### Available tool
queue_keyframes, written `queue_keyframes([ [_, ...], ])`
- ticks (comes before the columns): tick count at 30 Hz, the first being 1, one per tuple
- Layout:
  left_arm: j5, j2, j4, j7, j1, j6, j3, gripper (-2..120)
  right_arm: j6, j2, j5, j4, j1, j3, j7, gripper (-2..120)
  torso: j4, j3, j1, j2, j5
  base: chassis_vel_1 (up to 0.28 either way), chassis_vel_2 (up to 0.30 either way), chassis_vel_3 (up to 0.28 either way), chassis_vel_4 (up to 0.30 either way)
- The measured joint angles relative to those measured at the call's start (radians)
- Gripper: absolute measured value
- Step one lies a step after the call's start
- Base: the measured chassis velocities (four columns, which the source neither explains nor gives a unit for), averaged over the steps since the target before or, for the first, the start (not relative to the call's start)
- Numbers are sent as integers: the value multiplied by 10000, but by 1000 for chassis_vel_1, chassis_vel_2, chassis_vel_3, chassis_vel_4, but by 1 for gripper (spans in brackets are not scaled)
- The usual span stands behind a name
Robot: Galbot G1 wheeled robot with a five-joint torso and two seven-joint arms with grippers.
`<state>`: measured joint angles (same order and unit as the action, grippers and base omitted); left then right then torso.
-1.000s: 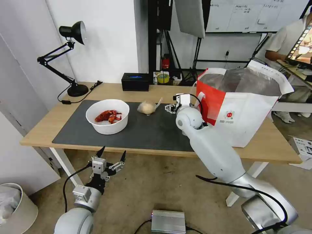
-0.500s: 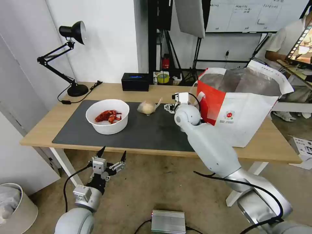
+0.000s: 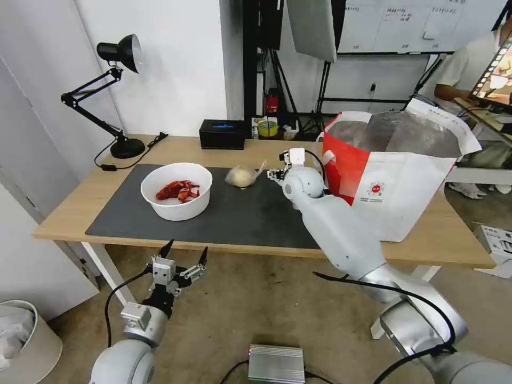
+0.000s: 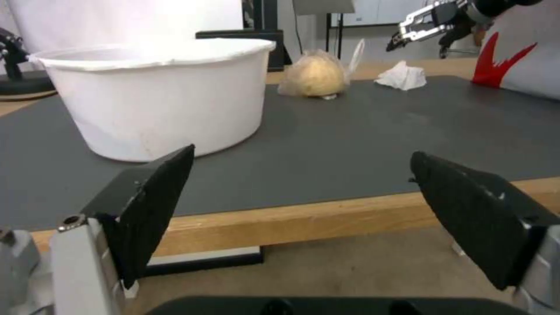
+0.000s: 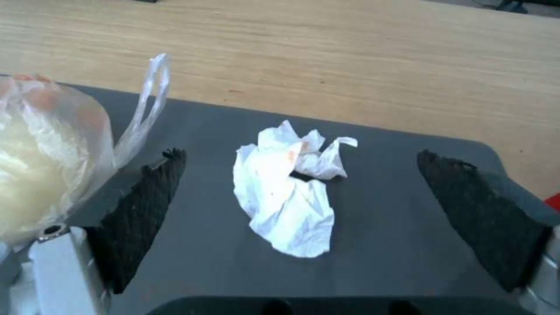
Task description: Pick up the trash from the table and place it into the takeout bag.
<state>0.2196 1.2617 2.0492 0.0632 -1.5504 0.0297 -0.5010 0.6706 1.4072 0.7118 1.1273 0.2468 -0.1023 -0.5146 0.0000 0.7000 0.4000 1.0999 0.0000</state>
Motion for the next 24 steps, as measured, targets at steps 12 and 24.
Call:
queue_keyframes([
  [12,4,-66,-28,11,20,86,99,100,8,123,-231,-598,-266,-67,198,100,0,0,0,1,0,0,0,0,0],
  [24,2,-88,-37,21,24,159,155,100,144,279,-449,-1250,-528,-88,318,100,0,0,0,0,0,0,0,0,0],
])
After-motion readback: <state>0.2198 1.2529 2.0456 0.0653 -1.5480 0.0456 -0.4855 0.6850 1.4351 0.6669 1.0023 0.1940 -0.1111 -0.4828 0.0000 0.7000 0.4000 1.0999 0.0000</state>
